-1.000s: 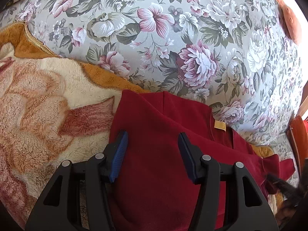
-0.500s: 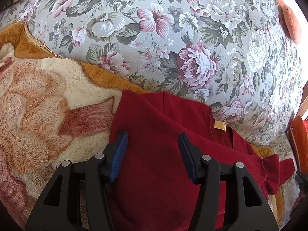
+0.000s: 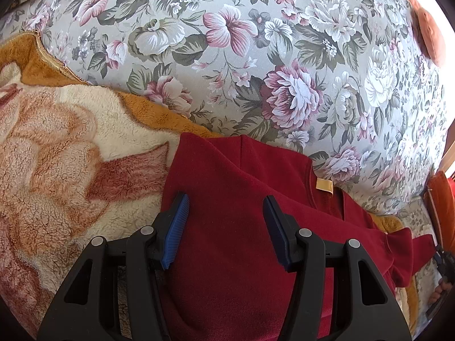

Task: Fold small clothes
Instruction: 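Grasp the red sweater's side edge with the right tool and lift it, then fold the held sweater side over the body with the right tool and release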

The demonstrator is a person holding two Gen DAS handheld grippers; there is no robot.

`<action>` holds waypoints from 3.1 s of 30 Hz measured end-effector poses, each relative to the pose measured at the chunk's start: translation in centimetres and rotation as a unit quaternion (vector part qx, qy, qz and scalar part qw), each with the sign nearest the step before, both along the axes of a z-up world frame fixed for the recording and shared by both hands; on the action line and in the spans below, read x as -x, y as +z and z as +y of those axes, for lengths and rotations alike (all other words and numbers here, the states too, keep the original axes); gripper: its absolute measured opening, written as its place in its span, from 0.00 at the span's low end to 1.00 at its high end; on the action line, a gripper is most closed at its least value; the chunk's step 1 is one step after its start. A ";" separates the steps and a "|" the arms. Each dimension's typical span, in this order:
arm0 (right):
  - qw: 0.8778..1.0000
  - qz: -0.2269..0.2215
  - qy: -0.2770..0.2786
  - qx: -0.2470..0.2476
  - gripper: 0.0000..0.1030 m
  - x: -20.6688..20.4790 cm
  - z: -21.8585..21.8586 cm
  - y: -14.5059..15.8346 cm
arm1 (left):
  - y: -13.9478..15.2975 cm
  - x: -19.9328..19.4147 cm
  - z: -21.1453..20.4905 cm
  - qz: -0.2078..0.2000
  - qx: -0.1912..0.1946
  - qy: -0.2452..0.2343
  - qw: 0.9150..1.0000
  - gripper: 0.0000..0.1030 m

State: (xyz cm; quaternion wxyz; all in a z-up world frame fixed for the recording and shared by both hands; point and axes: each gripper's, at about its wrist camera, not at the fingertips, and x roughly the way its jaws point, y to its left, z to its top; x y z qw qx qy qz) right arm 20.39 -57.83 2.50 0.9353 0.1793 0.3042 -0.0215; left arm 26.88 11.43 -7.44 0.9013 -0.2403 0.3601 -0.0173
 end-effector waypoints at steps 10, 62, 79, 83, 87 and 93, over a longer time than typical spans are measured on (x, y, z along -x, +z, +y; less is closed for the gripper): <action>1.000 0.021 -0.014 0.010 0.12 -1.0 0.6 -0.6 | 0.0 0.0 0.0 -0.001 -0.001 0.000 1.000 0.52; 0.940 0.031 0.340 -0.019 0.34 1.7 40.6 -3.4 | 2.6 7.7 4.2 -0.099 0.023 0.182 0.978 0.67; 0.939 0.062 0.340 -0.004 0.40 4.7 36.6 -7.7 | 3.4 4.0 -3.9 -0.089 -0.023 -0.115 0.989 0.53; 0.936 0.063 0.343 -0.043 0.40 4.3 35.9 -8.0 | 1.8 2.6 -3.0 -0.019 -0.018 -0.073 0.997 0.53; 0.936 0.063 0.343 -0.041 0.40 4.4 36.1 -8.0 | 1.3 2.5 -2.9 -0.004 -0.028 -0.049 0.998 0.53; 0.950 0.037 0.302 -0.072 0.40 5.1 32.9 -6.2 | 1.0 2.3 -4.1 0.003 -0.075 -0.038 0.996 0.53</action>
